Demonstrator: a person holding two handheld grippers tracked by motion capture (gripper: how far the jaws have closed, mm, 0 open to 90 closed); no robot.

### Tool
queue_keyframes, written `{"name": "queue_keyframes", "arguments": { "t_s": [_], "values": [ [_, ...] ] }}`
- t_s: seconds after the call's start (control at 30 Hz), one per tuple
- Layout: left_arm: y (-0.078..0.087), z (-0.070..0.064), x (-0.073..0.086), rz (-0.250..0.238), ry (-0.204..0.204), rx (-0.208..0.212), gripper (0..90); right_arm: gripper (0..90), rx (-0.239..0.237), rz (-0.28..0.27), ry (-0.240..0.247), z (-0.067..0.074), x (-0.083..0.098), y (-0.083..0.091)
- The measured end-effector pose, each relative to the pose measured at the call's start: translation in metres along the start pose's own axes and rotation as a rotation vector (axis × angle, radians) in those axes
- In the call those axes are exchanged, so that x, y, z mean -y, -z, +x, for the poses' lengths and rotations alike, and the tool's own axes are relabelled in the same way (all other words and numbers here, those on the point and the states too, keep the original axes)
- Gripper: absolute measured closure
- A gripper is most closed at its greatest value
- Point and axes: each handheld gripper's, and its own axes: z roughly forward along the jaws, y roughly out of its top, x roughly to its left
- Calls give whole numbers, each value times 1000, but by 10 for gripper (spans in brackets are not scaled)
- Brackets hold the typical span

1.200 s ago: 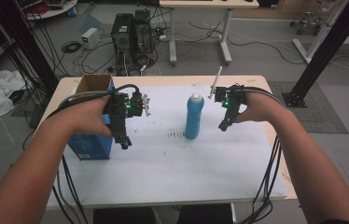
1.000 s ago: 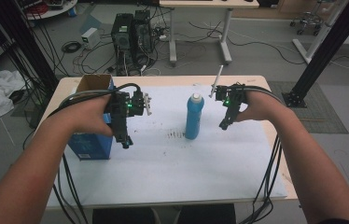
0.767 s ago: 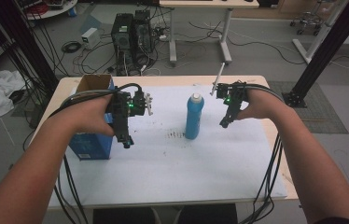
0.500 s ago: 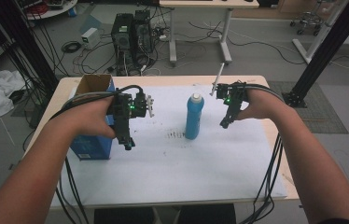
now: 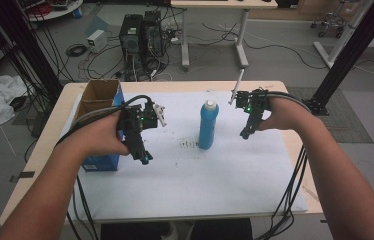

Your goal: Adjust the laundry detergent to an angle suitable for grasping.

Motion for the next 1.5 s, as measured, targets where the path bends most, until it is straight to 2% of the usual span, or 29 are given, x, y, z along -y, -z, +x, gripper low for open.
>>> {"name": "queue_keyframes", "arguments": {
  "t_s": [0.07,0.1,0.23,0.43,0.6,0.67,0.77,0.87,1.07,1.13,1.27,1.37,1.5],
  "values": [
    [-1,-1,0,-10,12,-1,16,12,0,-1,0,1,1,1],
    [-3,-1,1,-47,43,4,16,12,-2,-5,4,1,2,1],
    [-5,-3,2,-140,92,-28,16,12,6,2,6,4,6,1],
    [-13,-4,0,-242,165,-37,17,12,6,-6,0,5,12,0],
    [-18,-3,-4,-336,196,-88,17,12,5,-1,-7,5,17,-2],
    [-19,-2,-5,-365,217,-120,16,12,4,5,-8,5,19,-3],
    [-21,1,-7,-418,263,-141,16,12,2,9,-11,4,22,-5],
    [-22,1,-11,-446,282,-148,16,12,1,11,-15,4,23,-6],
    [-26,2,-20,-456,300,-159,17,12,-5,6,-20,2,27,-9],
    [-29,3,-30,-489,320,-175,17,12,-7,6,-19,2,31,-11],
    [-29,4,-36,-518,344,-192,17,12,-8,5,-17,1,33,-12],
    [-29,6,-41,-565,373,-188,17,12,-10,5,-24,0,35,-13],
    [-32,9,-50,-568,387,-187,17,12,-9,2,-26,0,38,-13]
  ]
}}
